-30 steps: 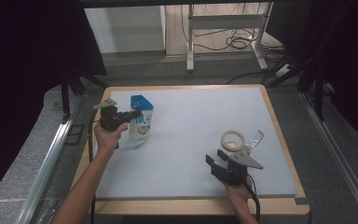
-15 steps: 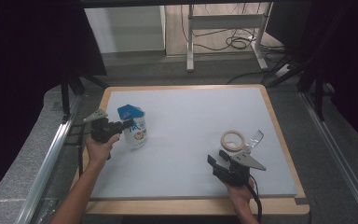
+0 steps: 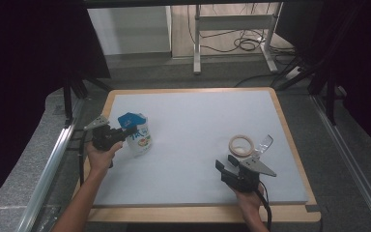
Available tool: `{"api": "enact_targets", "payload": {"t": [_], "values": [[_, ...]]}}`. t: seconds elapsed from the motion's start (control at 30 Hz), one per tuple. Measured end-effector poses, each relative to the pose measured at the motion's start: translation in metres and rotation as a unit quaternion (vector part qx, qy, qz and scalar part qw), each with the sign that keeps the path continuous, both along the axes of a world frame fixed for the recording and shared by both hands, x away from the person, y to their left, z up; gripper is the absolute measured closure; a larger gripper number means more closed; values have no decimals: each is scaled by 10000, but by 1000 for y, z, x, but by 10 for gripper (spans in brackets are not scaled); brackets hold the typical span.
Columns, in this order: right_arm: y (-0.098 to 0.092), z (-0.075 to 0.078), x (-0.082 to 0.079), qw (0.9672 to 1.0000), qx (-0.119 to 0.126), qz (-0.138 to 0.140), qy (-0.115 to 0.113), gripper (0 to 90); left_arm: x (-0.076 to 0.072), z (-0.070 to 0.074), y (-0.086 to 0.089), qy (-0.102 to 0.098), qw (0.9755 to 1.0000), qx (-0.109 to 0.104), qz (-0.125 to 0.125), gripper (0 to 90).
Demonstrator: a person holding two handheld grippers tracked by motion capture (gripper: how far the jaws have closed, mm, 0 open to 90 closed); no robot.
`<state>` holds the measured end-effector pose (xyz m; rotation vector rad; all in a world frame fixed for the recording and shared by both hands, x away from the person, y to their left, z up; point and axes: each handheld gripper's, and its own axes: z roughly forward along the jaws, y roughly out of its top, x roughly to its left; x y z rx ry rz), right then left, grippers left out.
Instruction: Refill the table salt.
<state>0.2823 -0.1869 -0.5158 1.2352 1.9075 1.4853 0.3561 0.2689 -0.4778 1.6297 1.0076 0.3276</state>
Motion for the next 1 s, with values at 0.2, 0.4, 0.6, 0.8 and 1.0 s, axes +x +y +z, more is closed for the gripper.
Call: {"api": "enact_targets", "payload": {"t": [0.2, 0.4, 0.6, 0.8, 1.0], "values": [[0, 0, 0, 10000, 14, -15, 8, 434, 0, 1, -1, -30, 10000, -27, -38, 745], [-1, 0, 0, 10000, 15, -13, -16, 434, -1, 0, -3, -58, 10000, 40, -34, 631], [-1, 0, 0, 10000, 7, -20, -10, 434, -3, -3, -4, -68, 9998, 159, 28, 500], [0, 1, -1, 10000, -38, 50, -58, 434, -14, -8, -1, -30, 9995, 299, 20, 429], [5, 4, -6, 9991, -294, 208, -232, 433, -29, -19, 1, 104, 9986, 520, 62, 402]]}}
